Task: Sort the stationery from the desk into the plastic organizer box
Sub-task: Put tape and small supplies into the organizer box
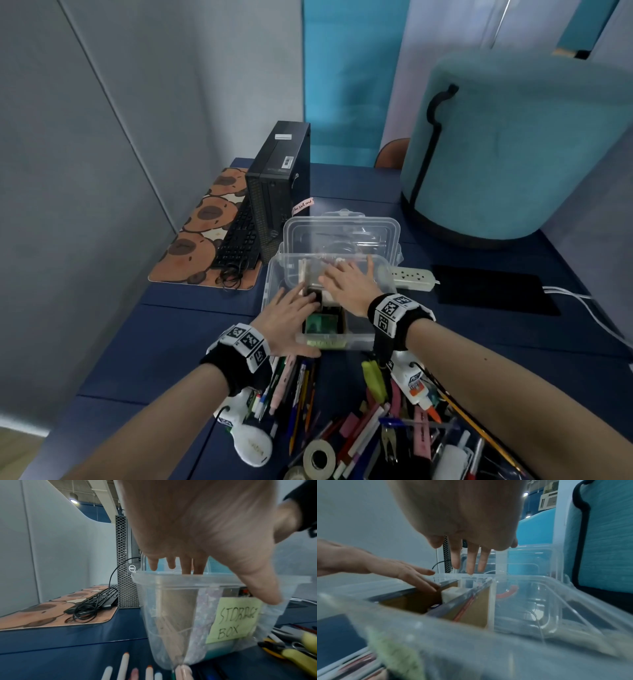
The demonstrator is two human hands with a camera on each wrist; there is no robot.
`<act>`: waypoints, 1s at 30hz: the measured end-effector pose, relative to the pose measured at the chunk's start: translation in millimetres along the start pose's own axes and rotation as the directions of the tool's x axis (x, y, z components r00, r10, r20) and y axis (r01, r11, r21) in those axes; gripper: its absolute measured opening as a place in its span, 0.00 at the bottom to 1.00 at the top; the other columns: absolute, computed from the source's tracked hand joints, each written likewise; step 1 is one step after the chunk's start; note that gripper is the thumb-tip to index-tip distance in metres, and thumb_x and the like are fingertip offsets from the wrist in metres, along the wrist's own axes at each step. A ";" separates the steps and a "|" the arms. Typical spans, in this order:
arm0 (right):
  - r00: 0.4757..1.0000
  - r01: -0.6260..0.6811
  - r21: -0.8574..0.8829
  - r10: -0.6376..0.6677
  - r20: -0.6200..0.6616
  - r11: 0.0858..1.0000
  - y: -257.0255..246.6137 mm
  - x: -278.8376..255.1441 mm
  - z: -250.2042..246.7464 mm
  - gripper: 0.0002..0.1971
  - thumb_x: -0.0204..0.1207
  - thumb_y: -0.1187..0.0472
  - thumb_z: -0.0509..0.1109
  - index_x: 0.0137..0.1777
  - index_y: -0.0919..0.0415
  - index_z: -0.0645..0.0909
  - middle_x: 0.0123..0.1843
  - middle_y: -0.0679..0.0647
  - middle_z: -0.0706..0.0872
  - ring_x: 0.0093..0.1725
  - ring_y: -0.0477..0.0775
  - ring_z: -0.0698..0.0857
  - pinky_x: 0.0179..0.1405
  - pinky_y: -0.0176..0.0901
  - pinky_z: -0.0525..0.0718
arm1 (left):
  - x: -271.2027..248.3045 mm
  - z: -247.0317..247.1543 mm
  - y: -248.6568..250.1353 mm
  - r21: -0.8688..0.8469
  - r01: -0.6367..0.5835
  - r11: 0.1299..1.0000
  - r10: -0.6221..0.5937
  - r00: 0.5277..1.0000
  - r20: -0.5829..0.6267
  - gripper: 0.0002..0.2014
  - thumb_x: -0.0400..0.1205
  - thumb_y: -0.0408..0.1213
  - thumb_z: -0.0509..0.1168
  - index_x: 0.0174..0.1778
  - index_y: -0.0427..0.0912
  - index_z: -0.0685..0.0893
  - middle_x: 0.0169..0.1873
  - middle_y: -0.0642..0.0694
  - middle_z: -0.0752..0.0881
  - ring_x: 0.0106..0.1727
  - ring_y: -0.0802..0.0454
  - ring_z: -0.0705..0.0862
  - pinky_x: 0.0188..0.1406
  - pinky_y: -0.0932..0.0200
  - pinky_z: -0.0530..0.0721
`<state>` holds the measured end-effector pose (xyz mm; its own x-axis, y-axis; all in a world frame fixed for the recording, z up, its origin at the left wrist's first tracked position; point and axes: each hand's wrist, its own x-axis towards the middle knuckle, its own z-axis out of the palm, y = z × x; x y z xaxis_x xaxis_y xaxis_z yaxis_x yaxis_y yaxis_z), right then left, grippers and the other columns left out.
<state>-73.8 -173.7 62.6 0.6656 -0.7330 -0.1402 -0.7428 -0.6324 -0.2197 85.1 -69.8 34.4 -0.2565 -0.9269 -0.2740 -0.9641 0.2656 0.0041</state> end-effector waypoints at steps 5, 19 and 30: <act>0.952 -0.011 0.138 0.053 -0.302 0.990 -2.0 -56.4 15.0 0.22 0.81 0.43 0.45 0.59 0.52 0.77 0.57 0.51 0.79 0.62 0.54 0.77 0.64 0.57 0.64 | -28.0 6.6 12.2 0.017 0.009 1.000 -0.005 0.975 -0.224 0.33 0.81 0.58 0.59 0.80 0.46 0.64 0.79 0.43 0.65 0.82 0.42 0.60 0.81 0.39 0.57; 0.988 0.141 0.083 -0.145 0.042 0.986 -27.0 -178.4 105.1 0.09 0.82 0.58 0.58 0.59 0.54 0.74 0.56 0.53 0.75 0.52 0.56 0.77 0.50 0.50 0.76 | -101.4 58.2 52.6 -0.005 0.046 0.999 -0.042 0.951 0.306 0.19 0.76 0.44 0.69 0.62 0.42 0.78 0.61 0.42 0.76 0.63 0.40 0.76 0.55 0.48 0.78; 0.984 0.163 0.041 -0.165 0.065 0.986 -42.3 -189.4 118.3 0.12 0.81 0.56 0.58 0.62 0.55 0.74 0.58 0.55 0.75 0.58 0.59 0.75 0.59 0.52 0.70 | -117.5 90.9 51.3 0.109 0.076 0.991 -0.109 0.935 0.338 0.41 0.71 0.42 0.76 0.74 0.38 0.61 0.69 0.41 0.67 0.66 0.40 0.75 0.57 0.49 0.78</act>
<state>-159.9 21.5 -15.7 0.7823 -0.6010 -0.1641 -0.6211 -0.7323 -0.2791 72.1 76.9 -20.6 -0.1113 -0.8060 -0.5814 -0.9675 0.2215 -0.1219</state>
